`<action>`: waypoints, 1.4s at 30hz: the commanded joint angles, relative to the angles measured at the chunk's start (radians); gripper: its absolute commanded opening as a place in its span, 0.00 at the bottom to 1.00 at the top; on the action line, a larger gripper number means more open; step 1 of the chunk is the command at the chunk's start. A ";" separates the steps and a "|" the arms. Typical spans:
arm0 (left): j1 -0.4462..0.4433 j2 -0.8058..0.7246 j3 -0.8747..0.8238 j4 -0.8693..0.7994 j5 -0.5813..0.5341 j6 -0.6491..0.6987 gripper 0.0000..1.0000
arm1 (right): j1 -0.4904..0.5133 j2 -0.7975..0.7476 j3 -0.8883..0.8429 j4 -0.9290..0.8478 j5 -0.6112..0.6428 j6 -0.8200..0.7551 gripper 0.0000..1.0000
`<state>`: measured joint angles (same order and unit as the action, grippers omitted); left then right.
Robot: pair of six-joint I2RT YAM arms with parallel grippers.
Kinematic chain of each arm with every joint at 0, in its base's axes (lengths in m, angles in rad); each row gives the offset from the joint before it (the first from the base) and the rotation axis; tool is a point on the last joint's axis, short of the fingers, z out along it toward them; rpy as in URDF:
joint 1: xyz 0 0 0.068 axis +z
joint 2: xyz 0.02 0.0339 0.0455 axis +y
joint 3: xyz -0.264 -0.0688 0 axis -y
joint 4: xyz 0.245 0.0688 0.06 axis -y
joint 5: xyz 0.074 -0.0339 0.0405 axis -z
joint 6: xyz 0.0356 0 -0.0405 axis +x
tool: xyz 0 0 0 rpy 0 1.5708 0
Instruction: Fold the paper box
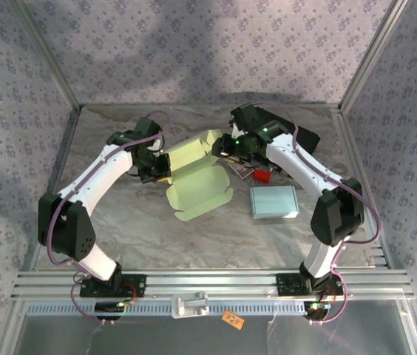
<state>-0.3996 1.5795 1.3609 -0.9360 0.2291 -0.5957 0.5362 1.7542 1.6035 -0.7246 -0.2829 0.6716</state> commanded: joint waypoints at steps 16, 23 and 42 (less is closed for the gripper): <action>0.029 0.026 0.061 0.025 0.103 0.029 0.00 | 0.002 0.009 0.177 0.003 -0.175 -0.093 0.44; 0.096 0.090 0.066 0.194 0.378 0.168 0.00 | -0.165 -0.059 0.312 0.048 -0.393 -0.190 0.48; 0.129 0.411 0.332 0.049 0.692 0.461 0.00 | -0.387 0.024 0.151 0.068 -0.593 -0.303 0.44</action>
<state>-0.2749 1.9606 1.6466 -0.7967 0.8425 -0.2157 0.1646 1.7721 1.7615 -0.6197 -0.8345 0.4530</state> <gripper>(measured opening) 0.061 0.440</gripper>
